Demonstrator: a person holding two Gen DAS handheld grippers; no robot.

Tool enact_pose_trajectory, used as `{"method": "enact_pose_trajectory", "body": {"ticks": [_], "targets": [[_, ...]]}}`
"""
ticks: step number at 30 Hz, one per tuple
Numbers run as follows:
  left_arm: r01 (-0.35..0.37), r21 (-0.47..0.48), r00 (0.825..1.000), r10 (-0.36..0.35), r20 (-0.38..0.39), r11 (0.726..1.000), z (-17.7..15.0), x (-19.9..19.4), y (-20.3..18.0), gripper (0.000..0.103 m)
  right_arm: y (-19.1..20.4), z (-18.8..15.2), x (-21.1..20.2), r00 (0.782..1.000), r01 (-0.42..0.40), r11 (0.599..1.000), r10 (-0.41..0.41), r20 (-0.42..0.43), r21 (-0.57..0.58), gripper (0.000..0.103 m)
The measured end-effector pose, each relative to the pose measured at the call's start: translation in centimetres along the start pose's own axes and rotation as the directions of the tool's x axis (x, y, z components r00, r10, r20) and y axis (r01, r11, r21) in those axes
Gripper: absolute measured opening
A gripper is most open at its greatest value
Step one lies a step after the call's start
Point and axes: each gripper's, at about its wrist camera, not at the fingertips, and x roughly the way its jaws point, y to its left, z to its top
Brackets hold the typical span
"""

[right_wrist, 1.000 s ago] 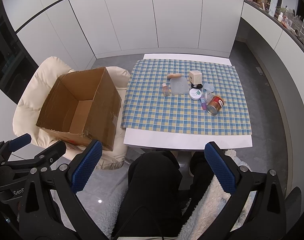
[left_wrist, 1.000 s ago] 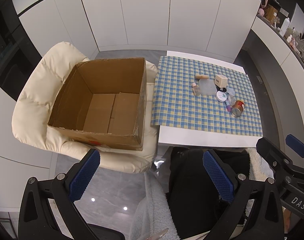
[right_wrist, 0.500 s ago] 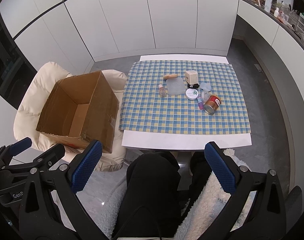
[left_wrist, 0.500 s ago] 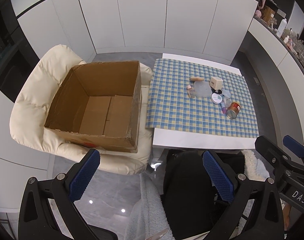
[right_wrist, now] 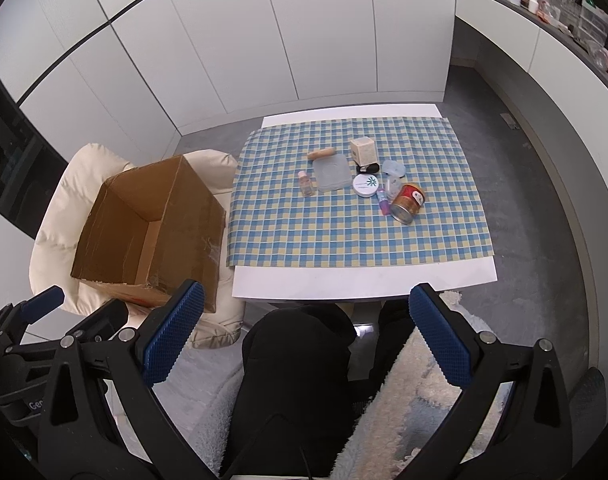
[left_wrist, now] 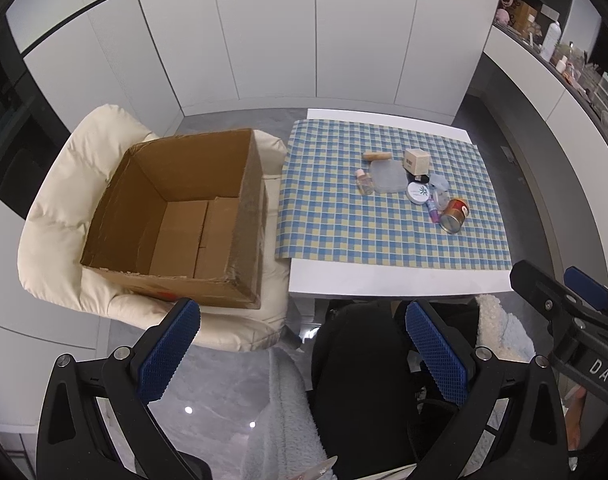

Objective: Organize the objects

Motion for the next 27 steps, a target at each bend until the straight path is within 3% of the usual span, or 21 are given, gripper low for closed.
{"method": "enact_pose_trajectory", "body": {"ticks": [22,27], "targets": [[0.006,0.076,1.0,-0.005,-0.01,0.997,-0.1,0.2,-9.7,0.103,-8.6,0.3,-0.5,1.0,-0.016,0.998,0.016,0.008,0.066,0.103],[-0.006,0.086,1.0,0.007,-0.017,0.996,-0.2,0.7,-11.3,0.103,-9.9,0.2,-0.8,0.999,0.025,0.999,-0.026,0.03,0.045,0.103]]}}
